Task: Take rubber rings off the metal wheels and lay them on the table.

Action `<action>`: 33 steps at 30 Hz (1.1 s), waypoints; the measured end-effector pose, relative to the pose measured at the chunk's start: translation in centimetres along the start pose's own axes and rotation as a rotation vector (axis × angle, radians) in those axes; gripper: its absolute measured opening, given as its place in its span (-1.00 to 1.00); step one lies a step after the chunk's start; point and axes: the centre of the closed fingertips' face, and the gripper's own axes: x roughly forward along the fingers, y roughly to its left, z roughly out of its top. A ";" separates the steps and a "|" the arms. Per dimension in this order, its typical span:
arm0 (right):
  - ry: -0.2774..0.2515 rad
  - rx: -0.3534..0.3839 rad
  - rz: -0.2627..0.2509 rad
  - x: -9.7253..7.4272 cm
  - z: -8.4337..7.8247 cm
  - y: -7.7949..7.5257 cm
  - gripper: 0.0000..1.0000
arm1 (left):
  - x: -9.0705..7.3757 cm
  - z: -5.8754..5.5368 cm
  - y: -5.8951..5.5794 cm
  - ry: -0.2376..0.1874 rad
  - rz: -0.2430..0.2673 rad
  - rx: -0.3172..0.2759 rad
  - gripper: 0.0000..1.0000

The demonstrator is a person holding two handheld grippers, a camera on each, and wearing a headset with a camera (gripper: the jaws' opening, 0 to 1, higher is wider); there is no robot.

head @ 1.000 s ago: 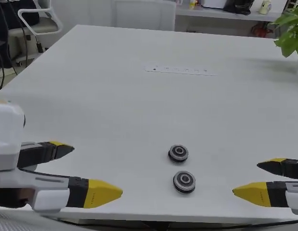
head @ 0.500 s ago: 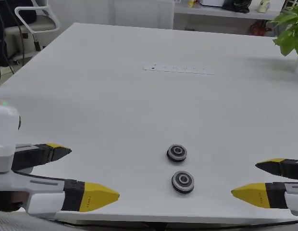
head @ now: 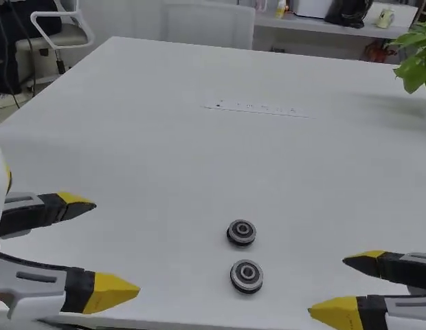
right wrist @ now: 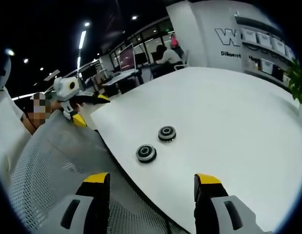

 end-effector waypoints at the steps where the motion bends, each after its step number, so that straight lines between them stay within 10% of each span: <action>1: 0.006 -0.006 0.002 0.0 -0.1 0.1 0.39 | 0.0 0.0 0.1 -0.002 0.001 -0.005 0.69; 8: -0.053 -0.015 0.024 -0.2 0.8 0.1 0.34 | -0.5 2.5 -0.5 -0.066 0.012 -0.061 0.83; 16: -0.063 -0.034 0.057 0.0 1.1 0.7 0.34 | 0.0 3.3 -1.1 0.027 0.003 0.022 0.84; 25: -0.091 -0.035 0.076 -0.1 1.6 1.0 0.34 | 1.3 4.7 -3.0 0.026 -0.051 0.071 0.83; 33: -0.095 -0.063 0.104 -0.1 1.8 1.4 0.33 | 2.2 6.8 -4.9 -0.051 -0.093 0.050 0.81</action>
